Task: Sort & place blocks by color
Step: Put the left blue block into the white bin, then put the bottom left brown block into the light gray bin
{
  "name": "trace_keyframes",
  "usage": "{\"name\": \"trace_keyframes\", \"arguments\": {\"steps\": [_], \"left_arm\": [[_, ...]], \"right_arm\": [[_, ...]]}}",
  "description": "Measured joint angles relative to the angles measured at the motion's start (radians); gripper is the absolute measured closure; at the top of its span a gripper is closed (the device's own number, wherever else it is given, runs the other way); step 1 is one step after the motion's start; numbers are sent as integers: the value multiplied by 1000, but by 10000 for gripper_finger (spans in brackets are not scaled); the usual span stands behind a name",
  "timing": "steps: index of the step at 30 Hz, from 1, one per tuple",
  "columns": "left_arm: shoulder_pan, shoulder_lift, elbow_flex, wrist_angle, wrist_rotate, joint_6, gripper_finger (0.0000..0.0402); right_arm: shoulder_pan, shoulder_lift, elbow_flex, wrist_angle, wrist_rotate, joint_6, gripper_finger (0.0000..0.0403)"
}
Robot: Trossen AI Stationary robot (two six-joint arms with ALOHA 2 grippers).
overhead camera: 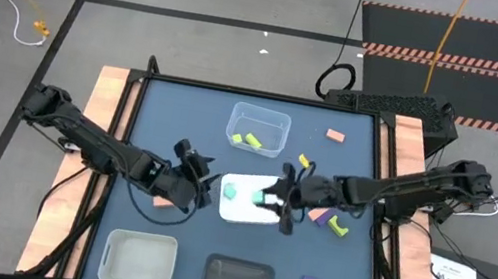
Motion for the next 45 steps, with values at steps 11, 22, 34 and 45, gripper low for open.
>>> {"name": "trace_keyframes", "arguments": {"steps": [11, 22, 34, 45], "left_arm": [[14, 0, 0, -449, 584, -335, 183], [-31, 0, 0, -626, 763, -384, 183], [-58, 1, -126, -599, 738, -364, 183], [-59, 2, -125, -569, 760, -287, 183]], "right_arm": [[35, 122, 0, 18, 4, -32, 235], [35, 154, 0, 55, 30, 6, 224], [35, 153, 0, 79, 27, -5, 223], [35, 153, 0, 81, 27, -5, 222]]}}
